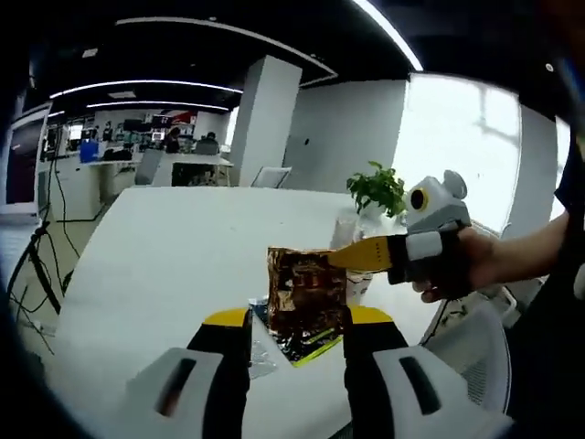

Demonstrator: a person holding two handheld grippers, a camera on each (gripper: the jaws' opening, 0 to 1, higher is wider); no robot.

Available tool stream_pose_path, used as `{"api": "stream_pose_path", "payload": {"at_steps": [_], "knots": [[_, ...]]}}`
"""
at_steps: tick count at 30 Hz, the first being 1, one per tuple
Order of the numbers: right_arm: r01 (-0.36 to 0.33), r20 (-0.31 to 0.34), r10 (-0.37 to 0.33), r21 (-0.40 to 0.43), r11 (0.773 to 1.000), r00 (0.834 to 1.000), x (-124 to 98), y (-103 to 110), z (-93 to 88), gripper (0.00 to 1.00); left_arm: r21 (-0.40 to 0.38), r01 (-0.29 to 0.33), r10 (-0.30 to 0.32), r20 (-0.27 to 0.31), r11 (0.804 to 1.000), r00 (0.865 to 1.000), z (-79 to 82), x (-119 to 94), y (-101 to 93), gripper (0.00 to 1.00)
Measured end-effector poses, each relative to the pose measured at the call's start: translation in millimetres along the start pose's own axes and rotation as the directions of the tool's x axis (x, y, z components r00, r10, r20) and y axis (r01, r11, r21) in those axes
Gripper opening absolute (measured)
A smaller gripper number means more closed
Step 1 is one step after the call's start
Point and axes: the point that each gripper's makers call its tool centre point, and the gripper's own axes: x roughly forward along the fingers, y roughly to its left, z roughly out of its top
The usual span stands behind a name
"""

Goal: Arrange the skincare products in the storage area until every visible bottle or jar stands upright without overlapping.

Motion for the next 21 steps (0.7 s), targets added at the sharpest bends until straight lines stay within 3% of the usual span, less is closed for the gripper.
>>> {"api": "stream_pose_path", "payload": {"at_steps": [2, 5, 12, 17, 21], "knots": [[-0.001, 0.0, 0.001, -0.001, 1.0, 1.0, -0.2, 0.6, 0.7, 0.01, 0.009, 0.016, -0.016, -0.029, 1.0, 0.999, -6.5, 0.7, 3.1, 0.27], [-0.002, -0.006, 0.002, 0.001, 1.0, 1.0, -0.2, 1.4, 0.0, 0.01, -0.069, 0.022, -0.022, -0.009, 0.997, 1.0, -8.3, 1.7, 5.6, 0.2], [0.021, -0.026, -0.022, -0.034, 0.999, 0.999, 4.5, -1.2, -4.2, 0.01, -0.115, -0.01, 0.01, -0.002, 0.993, 1.0, -13.1, 1.1, 15.5, 0.0], [0.05, -0.05, -0.056, -0.109, 0.993, 0.997, 14.4, -4.0, -10.1, 0.01, -0.145, -0.062, 0.059, -0.028, 0.987, 0.998, -19.1, -0.4, 22.8, 0.0], [0.082, -0.069, -0.098, -0.211, 0.974, 0.993, 21.5, -7.8, -15.9, 0.01, -0.211, -0.096, 0.088, -0.047, 0.973, 0.995, -24.7, 0.6, 33.3, 0.0]]}}
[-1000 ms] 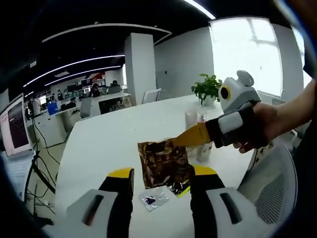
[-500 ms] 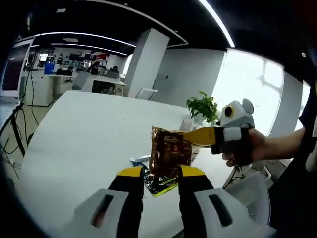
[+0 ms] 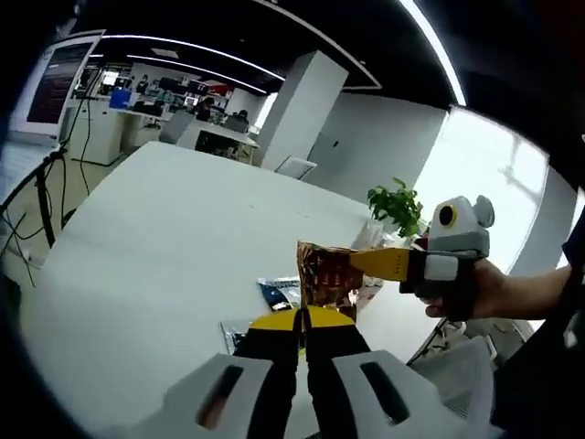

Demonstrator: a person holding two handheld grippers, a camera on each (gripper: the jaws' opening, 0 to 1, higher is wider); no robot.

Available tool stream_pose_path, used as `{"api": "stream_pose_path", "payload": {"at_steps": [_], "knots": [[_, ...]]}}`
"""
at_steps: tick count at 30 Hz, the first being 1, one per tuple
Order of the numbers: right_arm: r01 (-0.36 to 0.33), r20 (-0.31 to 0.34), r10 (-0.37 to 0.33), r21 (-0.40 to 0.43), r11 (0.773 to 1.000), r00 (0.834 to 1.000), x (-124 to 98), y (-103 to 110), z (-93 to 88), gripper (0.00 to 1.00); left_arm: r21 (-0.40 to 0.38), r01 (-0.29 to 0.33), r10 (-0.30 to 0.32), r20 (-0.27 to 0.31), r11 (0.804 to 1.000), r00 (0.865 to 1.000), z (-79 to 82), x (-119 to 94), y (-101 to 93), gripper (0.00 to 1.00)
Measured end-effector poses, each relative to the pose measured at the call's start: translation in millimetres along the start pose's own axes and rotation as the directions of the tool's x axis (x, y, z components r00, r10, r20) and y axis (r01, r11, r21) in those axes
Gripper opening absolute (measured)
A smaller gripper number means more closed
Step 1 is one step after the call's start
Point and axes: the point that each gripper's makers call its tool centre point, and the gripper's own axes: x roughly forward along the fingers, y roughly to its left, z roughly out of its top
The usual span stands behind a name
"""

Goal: Arrange the skincare products in the storage area until every visible bottle or jar stands upright without overlapping.

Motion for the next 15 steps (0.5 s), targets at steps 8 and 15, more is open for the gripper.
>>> {"api": "stream_pose_path", "payload": {"at_steps": [8, 15], "knots": [[0.093, -0.047, -0.113, -0.311, 0.946, 0.993, 17.4, -15.7, -6.3, 0.01, -0.08, -0.031, 0.029, -0.02, 0.996, 0.999, -7.5, 10.7, 15.0, 0.0], [0.113, -0.1, -0.191, -0.517, 0.849, 0.977, 39.4, -37.1, -5.2, 0.01, -0.103, -0.054, 0.051, -0.031, 0.993, 0.998, -6.2, 30.5, 36.7, 0.0]]}}
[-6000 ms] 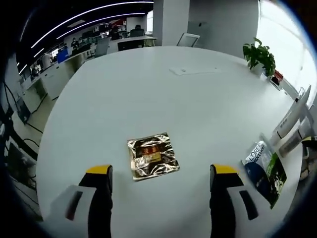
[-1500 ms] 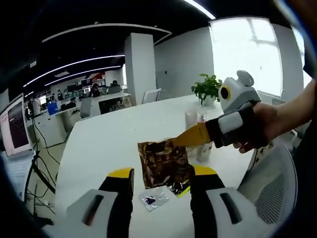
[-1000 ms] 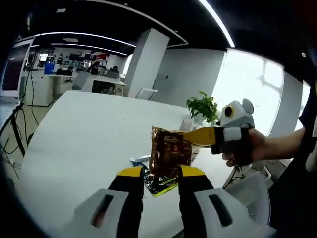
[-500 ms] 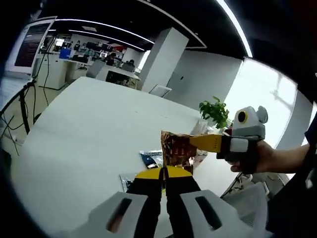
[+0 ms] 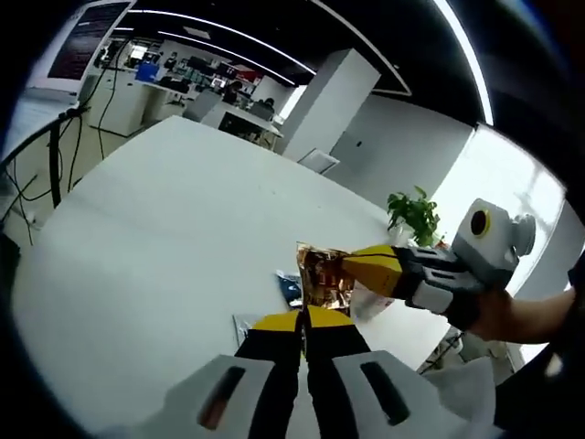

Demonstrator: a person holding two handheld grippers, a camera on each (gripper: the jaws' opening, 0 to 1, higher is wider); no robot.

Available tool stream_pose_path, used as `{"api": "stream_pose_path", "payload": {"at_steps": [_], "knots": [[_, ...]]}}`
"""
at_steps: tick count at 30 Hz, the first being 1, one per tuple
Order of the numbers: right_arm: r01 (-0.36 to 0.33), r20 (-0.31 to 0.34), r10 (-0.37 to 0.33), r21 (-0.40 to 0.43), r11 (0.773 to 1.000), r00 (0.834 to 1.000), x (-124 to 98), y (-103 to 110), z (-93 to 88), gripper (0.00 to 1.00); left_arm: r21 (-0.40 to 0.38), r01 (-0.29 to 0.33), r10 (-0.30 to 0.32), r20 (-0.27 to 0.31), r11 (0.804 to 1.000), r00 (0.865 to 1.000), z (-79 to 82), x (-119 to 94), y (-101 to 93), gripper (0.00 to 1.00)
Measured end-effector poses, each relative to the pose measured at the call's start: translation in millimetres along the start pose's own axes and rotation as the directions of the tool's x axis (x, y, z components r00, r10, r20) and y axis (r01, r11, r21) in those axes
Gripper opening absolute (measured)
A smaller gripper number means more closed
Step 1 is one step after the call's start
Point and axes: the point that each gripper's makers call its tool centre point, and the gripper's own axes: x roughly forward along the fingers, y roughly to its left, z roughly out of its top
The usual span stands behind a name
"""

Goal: Arrange the skincare products in the storage area until every visible bottle or jar stands upright without overlapping.

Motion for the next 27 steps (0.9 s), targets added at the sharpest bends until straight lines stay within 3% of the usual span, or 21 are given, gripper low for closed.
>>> {"api": "stream_pose_path", "payload": {"at_steps": [9, 20, 27], "knots": [[0.017, -0.071, -0.02, -0.037, 0.999, 0.997, 40.5, -30.9, -16.6, 0.01, -0.016, -0.022, 0.021, -0.036, 1.0, 0.999, 4.9, 38.8, 26.0, 0.0], [0.02, -0.172, -0.031, -0.063, 0.998, 0.985, 72.9, -53.6, -56.9, 0.01, -0.002, -0.049, 0.048, -0.128, 0.999, 0.991, -12.6, 81.6, 53.9, 0.0], [0.006, -0.237, -0.025, -0.078, 0.997, 0.971, 89.9, -58.6, -87.5, 0.01, 0.005, -0.064, 0.064, -0.188, 0.998, 0.98, -27.7, 94.6, 64.0, 0.0]]}}
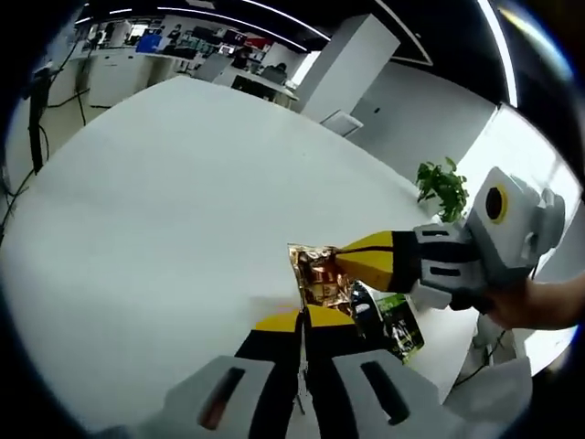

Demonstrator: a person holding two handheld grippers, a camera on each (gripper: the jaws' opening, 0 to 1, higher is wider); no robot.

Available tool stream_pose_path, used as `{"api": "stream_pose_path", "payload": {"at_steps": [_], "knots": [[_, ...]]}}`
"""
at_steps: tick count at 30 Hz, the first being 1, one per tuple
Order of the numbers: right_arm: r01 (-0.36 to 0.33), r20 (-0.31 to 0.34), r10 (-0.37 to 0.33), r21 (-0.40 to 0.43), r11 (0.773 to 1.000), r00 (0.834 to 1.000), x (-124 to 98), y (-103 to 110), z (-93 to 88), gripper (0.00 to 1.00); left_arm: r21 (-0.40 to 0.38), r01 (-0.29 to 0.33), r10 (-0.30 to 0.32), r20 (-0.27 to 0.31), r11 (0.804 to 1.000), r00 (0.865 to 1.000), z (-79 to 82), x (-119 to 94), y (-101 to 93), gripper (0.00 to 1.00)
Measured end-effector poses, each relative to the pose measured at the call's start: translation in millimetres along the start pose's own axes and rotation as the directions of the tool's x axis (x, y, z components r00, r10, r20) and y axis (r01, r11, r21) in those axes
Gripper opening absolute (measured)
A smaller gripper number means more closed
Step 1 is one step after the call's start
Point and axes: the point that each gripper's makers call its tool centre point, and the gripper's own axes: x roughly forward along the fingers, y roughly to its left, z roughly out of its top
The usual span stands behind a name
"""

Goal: Arrange the skincare products in the storage area until every visible bottle or jar stands upright without overlapping.

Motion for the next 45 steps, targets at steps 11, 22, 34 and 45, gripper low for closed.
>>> {"api": "stream_pose_path", "payload": {"at_steps": [11, 22, 34, 45], "knots": [[-0.014, -0.049, 0.012, -0.029, 0.999, 0.999, 12.8, 1.3, -14.9, 0.01, 0.036, -0.016, 0.018, -0.049, 0.999, 0.999, -8.1, 11.9, 9.3, 0.0], [-0.017, -0.078, 0.013, -0.046, 0.999, 0.997, 15.6, 1.6, -23.0, 0.01, 0.212, -0.042, 0.057, -0.063, 0.976, 0.996, -6.7, 13.5, 14.8, 0.0], [-0.019, -0.078, 0.016, -0.042, 0.999, 0.997, 17.2, 3.0, -26.0, 0.01, 0.498, -0.021, 0.027, -0.005, 0.867, 1.0, 11.8, 18.2, -2.1, 0.13], [-0.009, -0.073, 0.006, -0.038, 0.999, 0.997, 20.8, 0.3, -25.4, 0.01, 0.599, 0.002, 0.043, -0.062, 0.801, 0.997, 2.7, 36.3, -1.9, 0.15]]}}
